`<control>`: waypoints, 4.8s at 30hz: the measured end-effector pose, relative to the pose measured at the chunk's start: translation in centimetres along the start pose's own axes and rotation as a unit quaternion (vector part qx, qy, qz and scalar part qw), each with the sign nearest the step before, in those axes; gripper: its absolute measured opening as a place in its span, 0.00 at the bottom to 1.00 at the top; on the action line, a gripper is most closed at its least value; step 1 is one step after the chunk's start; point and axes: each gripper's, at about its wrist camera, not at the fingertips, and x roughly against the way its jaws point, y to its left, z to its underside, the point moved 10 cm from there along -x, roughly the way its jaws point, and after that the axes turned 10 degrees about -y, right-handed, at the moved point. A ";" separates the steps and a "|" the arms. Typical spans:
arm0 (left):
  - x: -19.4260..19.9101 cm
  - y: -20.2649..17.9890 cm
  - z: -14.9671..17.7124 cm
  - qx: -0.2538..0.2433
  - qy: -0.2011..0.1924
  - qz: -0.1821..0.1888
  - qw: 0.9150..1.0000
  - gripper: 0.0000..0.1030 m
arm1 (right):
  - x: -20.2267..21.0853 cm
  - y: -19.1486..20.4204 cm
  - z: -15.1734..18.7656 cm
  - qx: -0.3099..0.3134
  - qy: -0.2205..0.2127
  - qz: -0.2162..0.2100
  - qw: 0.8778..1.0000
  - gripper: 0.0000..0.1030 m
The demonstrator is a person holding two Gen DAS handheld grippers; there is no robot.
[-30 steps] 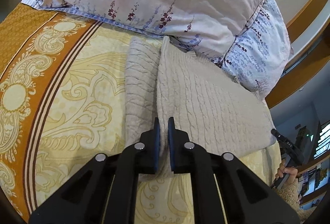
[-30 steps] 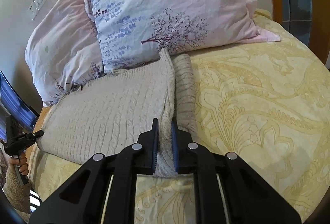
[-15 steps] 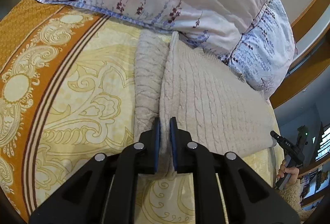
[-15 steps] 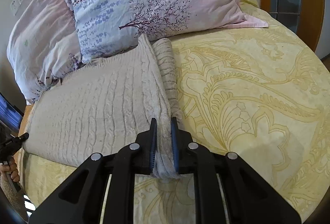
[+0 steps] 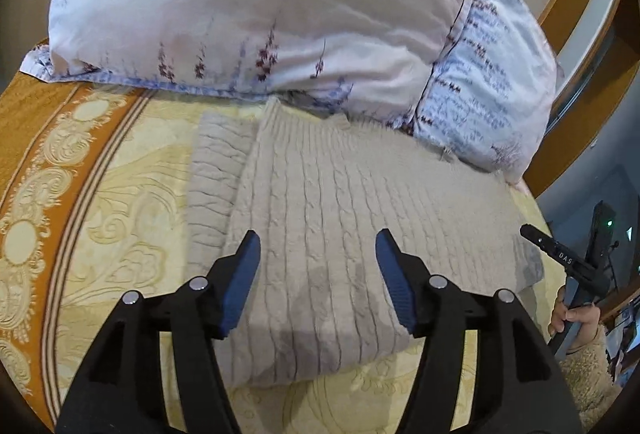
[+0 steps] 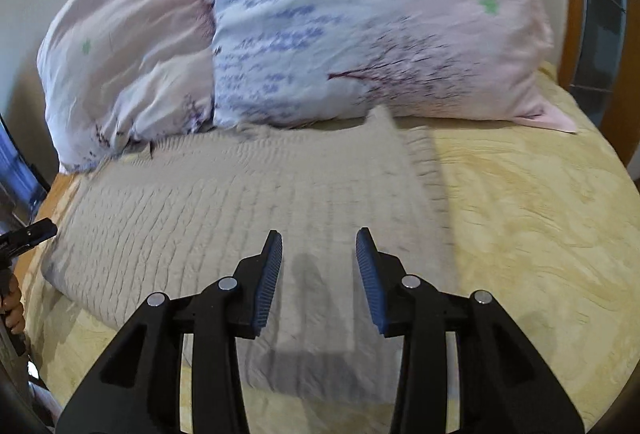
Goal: Fold small clothes
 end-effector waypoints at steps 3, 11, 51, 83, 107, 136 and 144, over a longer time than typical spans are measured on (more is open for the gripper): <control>-1.1 0.9 0.8 0.012 0.016 -0.011 1.000 0.59 | -1.4 0.1 1.1 0.005 0.026 0.013 1.000 0.52; -1.0 1.0 0.8 0.028 0.015 0.004 0.999 0.61 | -1.3 0.1 1.6 0.002 0.036 0.021 0.999 0.54; -4.9 6.5 -2.3 0.239 0.033 0.033 0.970 0.46 | -2.1 6.4 1.7 0.037 0.019 -0.025 0.999 0.75; -13.6 -24.8 -0.4 0.288 0.141 0.278 0.905 0.18 | 2.6 -2.4 -1.8 -0.170 -0.014 -0.163 0.972 0.75; -11.5 -13.8 2.6 0.141 0.116 0.114 0.976 0.73 | -3.2 0.8 -0.8 -0.238 0.133 -0.223 0.936 0.55; -9.5 -17.4 5.7 0.114 0.156 0.161 0.968 0.79 | -2.2 -5.9 -5.4 0.001 -0.019 -0.014 1.000 0.16; -8.1 -17.7 7.0 0.115 0.163 0.172 0.965 0.78 | 1.1 -8.6 -3.5 -0.125 -0.003 -0.058 0.991 0.63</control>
